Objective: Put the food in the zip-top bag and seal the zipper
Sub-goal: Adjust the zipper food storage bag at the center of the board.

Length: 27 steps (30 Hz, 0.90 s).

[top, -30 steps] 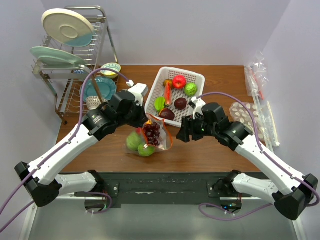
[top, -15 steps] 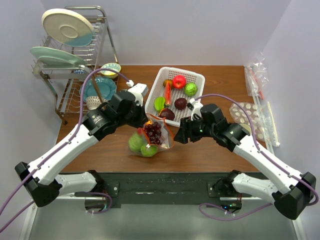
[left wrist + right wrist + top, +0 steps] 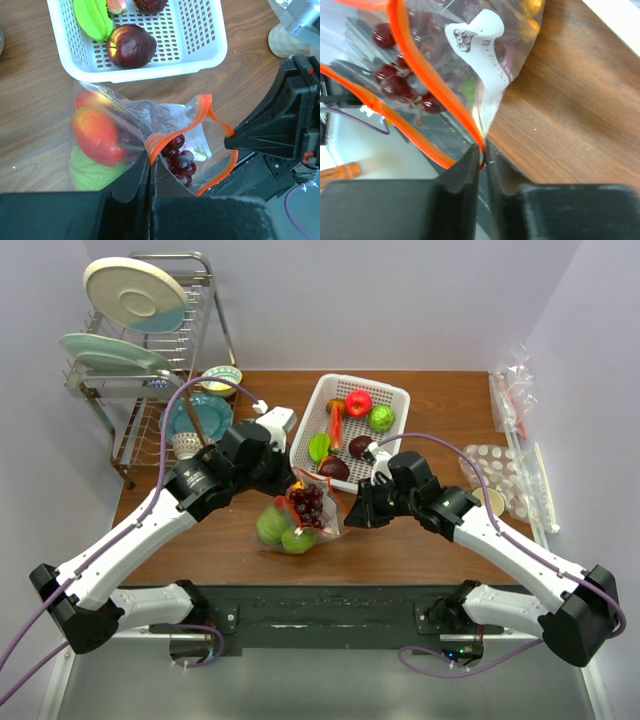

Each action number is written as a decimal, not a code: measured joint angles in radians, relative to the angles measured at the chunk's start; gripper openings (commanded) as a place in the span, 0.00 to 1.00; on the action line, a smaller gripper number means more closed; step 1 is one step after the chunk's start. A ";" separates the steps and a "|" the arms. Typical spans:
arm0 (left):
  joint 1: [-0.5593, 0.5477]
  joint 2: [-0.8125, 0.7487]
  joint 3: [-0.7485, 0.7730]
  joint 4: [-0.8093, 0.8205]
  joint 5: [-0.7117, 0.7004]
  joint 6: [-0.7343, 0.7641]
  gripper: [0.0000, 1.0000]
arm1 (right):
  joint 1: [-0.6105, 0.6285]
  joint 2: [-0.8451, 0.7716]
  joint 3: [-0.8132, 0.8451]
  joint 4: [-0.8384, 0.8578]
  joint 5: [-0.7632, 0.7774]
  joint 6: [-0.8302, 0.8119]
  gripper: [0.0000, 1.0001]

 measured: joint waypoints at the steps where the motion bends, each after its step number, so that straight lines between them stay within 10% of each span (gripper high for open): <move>1: 0.000 0.000 0.000 -0.001 0.000 0.000 0.00 | 0.000 -0.004 -0.001 0.002 -0.005 0.005 0.00; 21: 0.000 0.123 0.023 0.106 0.319 -0.008 0.00 | 0.002 -0.104 0.240 -0.043 -0.047 0.041 0.00; 27: 0.000 0.177 -0.002 0.164 0.331 0.011 0.19 | 0.002 -0.095 0.129 -0.009 0.003 0.056 0.00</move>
